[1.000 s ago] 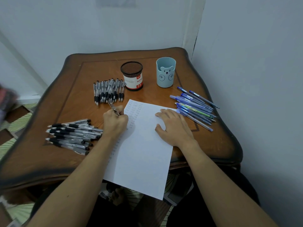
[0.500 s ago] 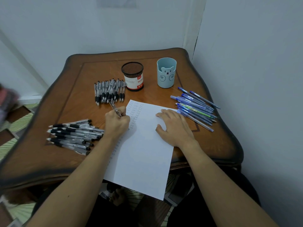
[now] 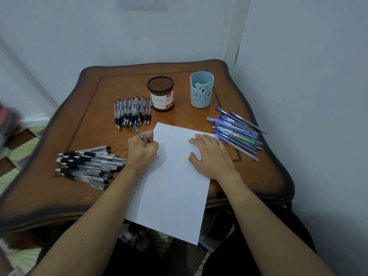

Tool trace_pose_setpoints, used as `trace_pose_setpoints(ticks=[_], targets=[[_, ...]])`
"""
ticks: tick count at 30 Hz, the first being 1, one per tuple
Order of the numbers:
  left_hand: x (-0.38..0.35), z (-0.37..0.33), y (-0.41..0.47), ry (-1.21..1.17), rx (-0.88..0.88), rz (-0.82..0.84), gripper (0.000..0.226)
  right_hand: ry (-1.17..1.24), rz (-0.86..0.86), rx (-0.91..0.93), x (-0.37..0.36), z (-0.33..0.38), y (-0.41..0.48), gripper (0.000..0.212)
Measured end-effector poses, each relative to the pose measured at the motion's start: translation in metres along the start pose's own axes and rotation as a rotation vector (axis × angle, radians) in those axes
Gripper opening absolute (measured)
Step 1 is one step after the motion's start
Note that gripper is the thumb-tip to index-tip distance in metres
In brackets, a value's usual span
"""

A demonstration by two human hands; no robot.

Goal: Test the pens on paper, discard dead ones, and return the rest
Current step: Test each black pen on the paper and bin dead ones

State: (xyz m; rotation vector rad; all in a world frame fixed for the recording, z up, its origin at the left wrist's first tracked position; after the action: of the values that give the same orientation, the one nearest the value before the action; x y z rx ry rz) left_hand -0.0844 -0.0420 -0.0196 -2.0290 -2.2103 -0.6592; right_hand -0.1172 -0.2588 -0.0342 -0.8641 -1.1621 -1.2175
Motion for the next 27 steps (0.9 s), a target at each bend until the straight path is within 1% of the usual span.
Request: trace_pose_setpoints(ticks=[2, 6, 13, 16, 17, 19, 22, 23, 24, 26, 27], targets=[[-0.001, 0.0, 0.0, 0.003, -0.006, 0.017, 0.023, -0.002, -0.001, 0.0, 0.0, 0.0, 0.0, 0.049], [-0.001, 0.0, 0.0, -0.029, 0.021, 0.025, 0.024, -0.012, 0.014, 0.003, 0.0, 0.0, -0.001, 0.049], [-0.001, -0.003, -0.001, -0.003, -0.018, 0.024, 0.022, -0.002, 0.039, 0.004, 0.001, 0.0, -0.001, 0.05], [0.002, 0.004, 0.0, -0.04, 0.059, -0.014, 0.031, 0.029, 0.064, 0.001, 0.003, -0.001, 0.0, 0.051], [0.004, 0.005, 0.001, -0.065, 0.096, -0.027, 0.031, 0.045, 0.075, -0.004, 0.005, -0.001, 0.0, 0.052], [0.005, 0.005, 0.001, -0.111, 0.128, -0.035, 0.023, 0.062, 0.102, -0.015, 0.006, -0.001, 0.0, 0.054], [0.004, 0.001, 0.001, -0.193, 0.124, -0.038, 0.014, 0.045, 0.135, -0.025, 0.006, 0.004, 0.002, 0.057], [0.003, -0.003, 0.0, -0.191, 0.12, -0.041, 0.006, 0.03, 0.14, -0.031, 0.005, 0.007, 0.002, 0.057], [0.003, -0.005, -0.001, -0.163, 0.12, -0.054, 0.009, 0.014, 0.145, -0.039, 0.004, 0.01, 0.002, 0.058], [0.004, -0.006, -0.001, -0.1, 0.139, -0.077, 0.033, -0.016, 0.159, -0.049, 0.002, 0.018, 0.001, 0.059], [0.005, -0.006, -0.001, -0.083, 0.152, -0.085, 0.04, -0.033, 0.164, -0.048, 0.001, 0.021, 0.0, 0.059]])
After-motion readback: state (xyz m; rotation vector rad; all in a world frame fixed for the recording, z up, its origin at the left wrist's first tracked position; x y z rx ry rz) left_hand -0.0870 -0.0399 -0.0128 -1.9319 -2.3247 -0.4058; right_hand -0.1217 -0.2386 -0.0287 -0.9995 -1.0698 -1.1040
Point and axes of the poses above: each hand's wrist, its own y-axis towards the middle knuckle, its own x-axis out of the back of the hand, z = x × y, the point moved 4 cm from there along y, towards the middle knuckle, and after that the axes turned 10 degrees about -y, right-handed, at the moved point
